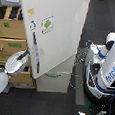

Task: Opening the fridge

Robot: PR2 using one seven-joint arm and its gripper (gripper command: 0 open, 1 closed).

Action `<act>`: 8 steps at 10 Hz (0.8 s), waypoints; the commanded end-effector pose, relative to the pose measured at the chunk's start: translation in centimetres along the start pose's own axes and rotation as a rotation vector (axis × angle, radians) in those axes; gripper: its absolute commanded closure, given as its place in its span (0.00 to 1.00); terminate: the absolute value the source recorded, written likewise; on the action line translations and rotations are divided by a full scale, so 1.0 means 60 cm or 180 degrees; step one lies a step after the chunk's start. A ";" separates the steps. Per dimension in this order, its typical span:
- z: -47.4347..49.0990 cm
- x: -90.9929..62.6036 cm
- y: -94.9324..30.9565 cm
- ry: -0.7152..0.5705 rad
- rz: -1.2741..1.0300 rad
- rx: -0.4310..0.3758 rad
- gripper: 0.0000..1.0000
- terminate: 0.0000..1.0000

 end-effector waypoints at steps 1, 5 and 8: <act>0.334 -0.409 -0.326 -0.0139 -0.0571 0.0363 1.00 0.00; -0.112 -0.082 0.071 0.0695 0.0185 0.0459 0.00 0.00; -0.338 0.095 0.116 0.0928 0.0313 0.0535 0.00 0.00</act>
